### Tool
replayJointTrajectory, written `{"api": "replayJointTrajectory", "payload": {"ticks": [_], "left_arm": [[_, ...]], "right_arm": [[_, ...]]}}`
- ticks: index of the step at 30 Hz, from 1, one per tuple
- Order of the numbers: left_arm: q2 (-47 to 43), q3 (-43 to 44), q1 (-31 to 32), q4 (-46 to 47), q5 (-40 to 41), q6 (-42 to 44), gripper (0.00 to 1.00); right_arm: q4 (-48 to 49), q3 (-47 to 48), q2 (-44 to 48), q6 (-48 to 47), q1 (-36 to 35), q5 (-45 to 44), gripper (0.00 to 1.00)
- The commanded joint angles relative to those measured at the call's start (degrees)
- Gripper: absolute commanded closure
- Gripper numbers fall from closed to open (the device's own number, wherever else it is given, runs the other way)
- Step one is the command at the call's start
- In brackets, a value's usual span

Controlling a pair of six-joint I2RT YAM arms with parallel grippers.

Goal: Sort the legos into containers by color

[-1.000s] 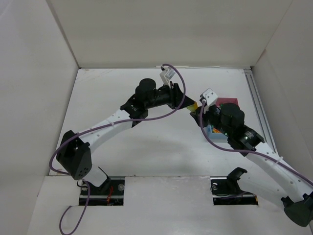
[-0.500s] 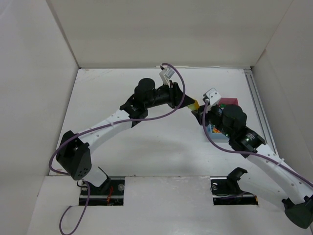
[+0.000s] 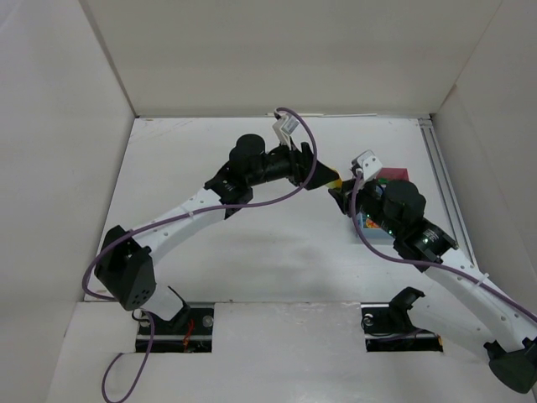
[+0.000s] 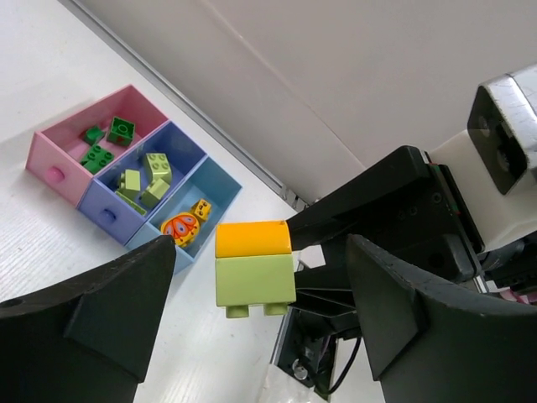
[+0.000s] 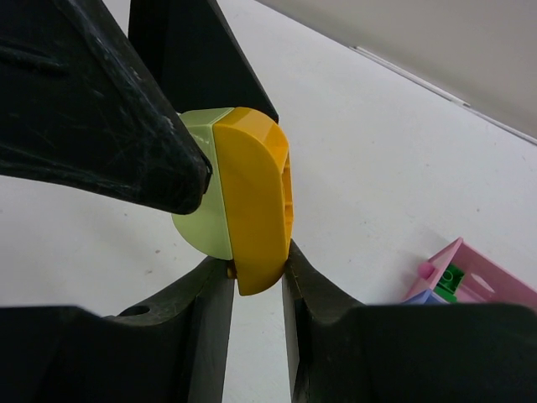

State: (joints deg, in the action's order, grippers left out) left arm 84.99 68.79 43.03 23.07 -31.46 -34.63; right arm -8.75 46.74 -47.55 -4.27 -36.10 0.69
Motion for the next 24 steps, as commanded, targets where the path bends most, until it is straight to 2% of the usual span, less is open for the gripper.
{"api": "replayJointTrajectory", "payload": {"ticks": [1,8,15,18,22,23,24], "left_arm": [[-3.34,-0.23,0.04,3.12,-0.70,0.00,0.19],[-6.85,-4.36,0.04,2.51,3.41,2.64,0.22],[-5.63,-3.06,1.18,-1.18,8.17,4.75,0.24],[-4.23,-1.57,1.71,-2.32,8.87,5.45,0.36],[-3.69,-1.03,2.24,-2.33,9.93,5.45,0.40],[-3.69,-1.03,2.24,-2.33,10.45,5.45,0.43],[-3.69,-1.03,2.24,-2.33,10.46,5.45,0.50]], "right_arm": [[1.46,0.72,0.53,1.37,-0.47,-0.42,1.00],[-3.54,5.20,-1.93,4.97,-0.47,-2.09,1.00],[-4.43,7.40,-1.93,6.91,-0.47,-1.57,1.00],[-5.05,7.93,-2.72,7.44,-0.47,-1.66,1.00],[-5.05,7.93,-3.34,7.96,-0.47,-1.04,1.00],[-5.05,7.93,-3.34,7.96,-0.47,-1.04,1.00],[-5.05,7.93,-3.34,7.96,-0.47,-1.91,1.00]]}}
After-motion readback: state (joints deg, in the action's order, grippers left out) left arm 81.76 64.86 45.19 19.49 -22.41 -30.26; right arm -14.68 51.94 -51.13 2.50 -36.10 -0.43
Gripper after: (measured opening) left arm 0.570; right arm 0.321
